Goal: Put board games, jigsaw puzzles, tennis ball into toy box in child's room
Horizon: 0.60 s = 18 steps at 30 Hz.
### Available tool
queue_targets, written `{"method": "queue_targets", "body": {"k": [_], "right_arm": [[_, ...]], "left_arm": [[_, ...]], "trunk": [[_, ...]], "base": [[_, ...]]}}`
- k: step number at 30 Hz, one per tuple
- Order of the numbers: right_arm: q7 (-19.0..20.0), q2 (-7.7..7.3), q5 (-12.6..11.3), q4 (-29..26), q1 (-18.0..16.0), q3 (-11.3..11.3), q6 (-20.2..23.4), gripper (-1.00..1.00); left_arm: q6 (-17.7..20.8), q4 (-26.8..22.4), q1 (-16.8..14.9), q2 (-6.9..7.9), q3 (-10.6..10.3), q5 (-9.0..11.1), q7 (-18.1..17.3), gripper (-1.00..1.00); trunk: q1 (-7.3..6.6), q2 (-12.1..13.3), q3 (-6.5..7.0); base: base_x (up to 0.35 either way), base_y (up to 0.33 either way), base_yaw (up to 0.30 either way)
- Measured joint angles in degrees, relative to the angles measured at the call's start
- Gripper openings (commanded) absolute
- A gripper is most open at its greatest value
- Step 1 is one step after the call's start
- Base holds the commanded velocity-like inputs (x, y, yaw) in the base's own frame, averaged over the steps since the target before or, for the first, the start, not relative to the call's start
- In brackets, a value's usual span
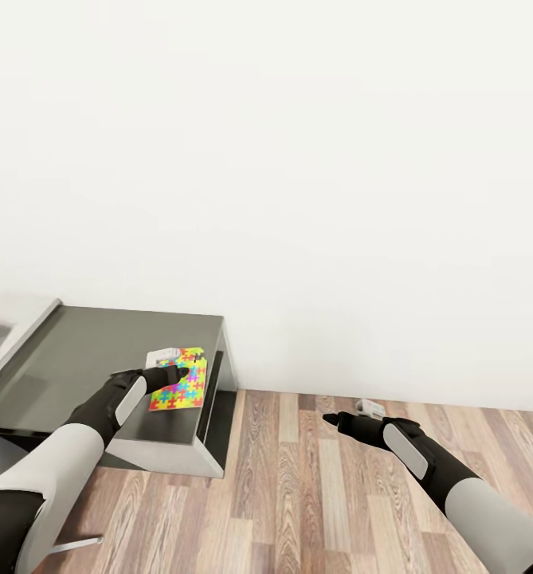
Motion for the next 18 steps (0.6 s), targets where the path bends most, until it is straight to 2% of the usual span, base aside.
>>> {"method": "queue_targets", "body": {"k": [6, 18], "right_arm": [[0.0, 0.00, 0.0, 0.0, 0.0, 0.0, 0.0, 1.00], [0.0, 0.00, 0.0, 0.0, 0.0, 0.1, 0.0, 1.00]], "left_arm": [[0.0, -0.1, 0.0, 0.00, 0.0, -0.2, 0.0, 1.00], [0.0, 0.0, 0.0, 0.01, -0.1, 0.2, -0.1, 1.00]], "trunk": [[0.00, 0.0, 0.00], [0.00, 0.0, 0.00]], "base": [[0.000, -0.098, 0.000], [0.000, -0.007, 0.000]]}}
